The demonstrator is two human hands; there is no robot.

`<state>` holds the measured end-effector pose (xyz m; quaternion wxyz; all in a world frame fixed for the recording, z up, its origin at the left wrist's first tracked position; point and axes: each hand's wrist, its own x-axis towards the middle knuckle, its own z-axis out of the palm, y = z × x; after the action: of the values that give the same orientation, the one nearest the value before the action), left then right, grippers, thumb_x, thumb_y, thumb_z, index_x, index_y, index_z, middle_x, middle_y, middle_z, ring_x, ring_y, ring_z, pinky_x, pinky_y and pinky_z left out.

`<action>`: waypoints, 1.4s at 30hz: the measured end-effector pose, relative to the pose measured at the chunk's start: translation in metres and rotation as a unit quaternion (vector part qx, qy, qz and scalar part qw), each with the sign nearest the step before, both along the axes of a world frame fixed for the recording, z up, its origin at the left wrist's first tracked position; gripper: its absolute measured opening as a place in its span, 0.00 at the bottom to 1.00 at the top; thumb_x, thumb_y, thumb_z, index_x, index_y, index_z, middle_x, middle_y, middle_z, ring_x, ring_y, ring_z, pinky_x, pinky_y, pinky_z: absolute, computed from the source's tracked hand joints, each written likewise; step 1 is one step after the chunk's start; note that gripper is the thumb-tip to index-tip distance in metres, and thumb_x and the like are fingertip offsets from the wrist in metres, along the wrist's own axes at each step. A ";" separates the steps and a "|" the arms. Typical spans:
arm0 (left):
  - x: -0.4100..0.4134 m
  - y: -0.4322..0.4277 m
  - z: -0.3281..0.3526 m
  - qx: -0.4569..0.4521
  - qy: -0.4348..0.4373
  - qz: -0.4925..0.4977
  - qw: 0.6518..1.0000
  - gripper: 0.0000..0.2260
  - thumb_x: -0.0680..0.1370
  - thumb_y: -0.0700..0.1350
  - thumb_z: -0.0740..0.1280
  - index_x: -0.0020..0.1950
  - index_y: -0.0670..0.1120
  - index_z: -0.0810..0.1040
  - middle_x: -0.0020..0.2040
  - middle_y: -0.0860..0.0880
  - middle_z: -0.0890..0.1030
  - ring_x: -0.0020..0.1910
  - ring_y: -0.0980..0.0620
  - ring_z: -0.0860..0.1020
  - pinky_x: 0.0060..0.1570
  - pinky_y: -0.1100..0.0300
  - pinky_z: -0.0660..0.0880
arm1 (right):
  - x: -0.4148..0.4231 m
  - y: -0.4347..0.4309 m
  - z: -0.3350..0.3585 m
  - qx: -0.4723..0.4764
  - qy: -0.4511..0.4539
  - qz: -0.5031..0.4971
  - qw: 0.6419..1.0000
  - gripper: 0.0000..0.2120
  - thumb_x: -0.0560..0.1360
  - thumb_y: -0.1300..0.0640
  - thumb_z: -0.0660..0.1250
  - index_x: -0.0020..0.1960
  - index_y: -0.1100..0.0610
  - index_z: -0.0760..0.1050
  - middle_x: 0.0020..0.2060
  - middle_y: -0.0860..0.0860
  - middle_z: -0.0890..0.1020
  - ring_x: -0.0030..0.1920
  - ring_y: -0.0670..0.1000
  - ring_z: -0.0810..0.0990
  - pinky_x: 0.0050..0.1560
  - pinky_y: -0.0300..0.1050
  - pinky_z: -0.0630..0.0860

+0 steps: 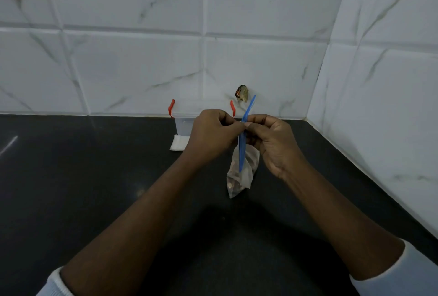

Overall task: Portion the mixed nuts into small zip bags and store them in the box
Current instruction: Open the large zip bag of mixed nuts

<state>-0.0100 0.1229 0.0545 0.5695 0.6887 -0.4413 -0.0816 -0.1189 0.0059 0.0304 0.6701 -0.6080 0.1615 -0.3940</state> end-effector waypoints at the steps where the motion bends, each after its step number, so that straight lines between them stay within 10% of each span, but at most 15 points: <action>1: -0.001 0.000 0.000 0.006 -0.021 0.010 1.000 0.09 0.77 0.46 0.74 0.40 0.43 0.83 0.34 0.47 0.84 0.35 0.48 0.85 0.42 0.47 0.84 | 0.000 0.000 0.000 -0.007 0.004 -0.004 1.000 0.04 0.78 0.68 0.70 0.51 0.64 0.82 0.45 0.59 0.87 0.45 0.57 0.85 0.52 0.54 0.84; 5: 0.000 -0.001 0.000 0.014 0.000 0.015 1.000 0.10 0.78 0.45 0.72 0.40 0.40 0.82 0.32 0.48 0.83 0.30 0.53 0.83 0.35 0.54 0.84 | 0.001 -0.001 -0.001 -0.009 0.007 -0.011 1.000 0.04 0.77 0.69 0.71 0.50 0.63 0.82 0.44 0.61 0.86 0.43 0.57 0.84 0.48 0.52 0.82; 12: -0.008 -0.001 0.002 -0.023 0.318 -0.102 0.942 0.07 0.80 0.39 0.67 0.43 0.40 0.82 0.31 0.50 0.83 0.28 0.57 0.79 0.31 0.65 0.75 | 0.000 0.001 0.001 0.088 -0.031 0.029 0.995 0.05 0.76 0.70 0.69 0.51 0.66 0.79 0.44 0.64 0.82 0.42 0.61 0.81 0.56 0.64 0.80; 17: -0.012 -0.006 0.000 -0.053 0.479 -0.172 0.859 0.06 0.80 0.38 0.67 0.48 0.37 0.83 0.37 0.44 0.84 0.33 0.52 0.83 0.42 0.60 0.81 | 0.002 0.003 0.007 0.153 -0.070 0.051 0.984 0.05 0.77 0.72 0.66 0.48 0.64 0.78 0.40 0.58 0.79 0.35 0.49 0.77 0.34 0.38 0.78; 31: 0.034 -0.003 0.006 -0.147 0.601 -0.099 0.779 0.04 0.81 0.39 0.66 0.47 0.40 0.78 0.35 0.47 0.77 0.29 0.55 0.75 0.29 0.65 0.74 | -0.020 -0.022 0.031 0.272 -0.131 -0.003 0.953 0.10 0.74 0.65 0.57 0.35 0.55 0.68 0.26 0.49 0.69 0.23 0.45 0.66 0.22 0.36 0.60; 36: 0.044 -0.003 0.001 -0.133 0.584 -0.090 0.796 0.05 0.79 0.41 0.68 0.43 0.44 0.75 0.34 0.48 0.76 0.28 0.55 0.74 0.27 0.63 0.74 | -0.029 -0.029 0.031 0.204 -0.029 -0.022 0.978 0.10 0.75 0.56 0.61 0.35 0.53 0.67 0.24 0.47 0.66 0.20 0.45 0.61 0.22 0.36 0.52; 42: 0.019 -0.008 0.004 -0.066 0.420 -0.079 0.902 0.07 0.80 0.44 0.69 0.43 0.44 0.78 0.38 0.46 0.80 0.37 0.50 0.78 0.41 0.57 0.78 | -0.030 -0.019 0.032 -0.040 0.131 -0.062 0.989 0.07 0.78 0.54 0.73 0.45 0.56 0.80 0.31 0.51 0.74 0.25 0.45 0.66 0.23 0.38 0.61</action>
<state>0.0086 0.1148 0.0582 0.7378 0.5146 -0.2186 -0.3781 -0.1487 -0.0130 0.0629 0.5926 -0.6694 0.2691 -0.3582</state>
